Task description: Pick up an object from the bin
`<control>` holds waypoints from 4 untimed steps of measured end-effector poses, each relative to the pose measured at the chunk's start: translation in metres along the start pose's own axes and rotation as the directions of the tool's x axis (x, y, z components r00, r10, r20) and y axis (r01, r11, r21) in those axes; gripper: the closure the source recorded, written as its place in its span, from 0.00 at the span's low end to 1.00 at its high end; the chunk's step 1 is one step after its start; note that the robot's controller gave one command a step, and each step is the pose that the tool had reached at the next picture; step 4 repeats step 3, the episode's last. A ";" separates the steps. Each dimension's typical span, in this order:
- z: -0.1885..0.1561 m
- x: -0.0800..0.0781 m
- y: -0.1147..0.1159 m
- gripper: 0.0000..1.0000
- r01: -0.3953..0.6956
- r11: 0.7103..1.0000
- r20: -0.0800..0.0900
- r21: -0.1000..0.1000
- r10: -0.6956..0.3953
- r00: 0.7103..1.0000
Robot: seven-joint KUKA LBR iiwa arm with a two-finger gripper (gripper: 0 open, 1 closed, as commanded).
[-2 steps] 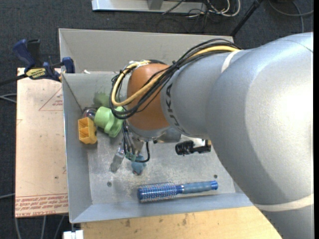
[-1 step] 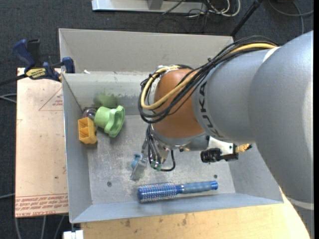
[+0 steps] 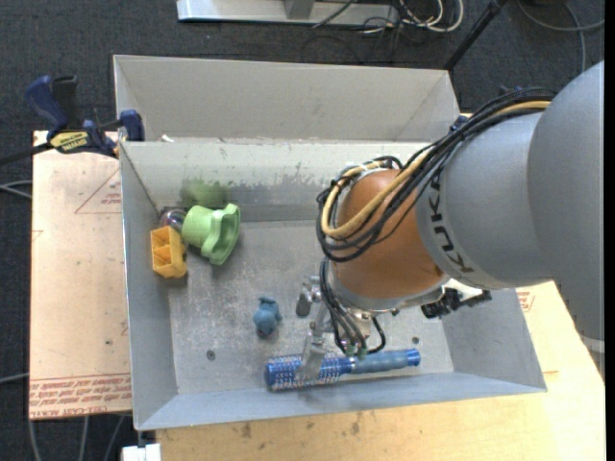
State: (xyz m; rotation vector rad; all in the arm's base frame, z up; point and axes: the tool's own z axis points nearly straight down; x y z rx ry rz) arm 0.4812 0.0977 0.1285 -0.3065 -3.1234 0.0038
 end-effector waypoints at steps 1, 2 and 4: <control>0.058 -0.005 -0.015 0.00 0.155 0.988 0.013 -0.004 -0.155 0.988; 0.059 -0.002 -0.015 1.00 0.157 0.988 0.002 -0.003 -0.157 0.988; -0.080 -0.013 0.022 1.00 0.172 0.985 0.012 -0.006 -0.172 0.985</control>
Offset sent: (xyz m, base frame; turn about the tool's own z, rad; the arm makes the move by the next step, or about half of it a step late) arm -0.0015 -0.0157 -0.0585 -0.1593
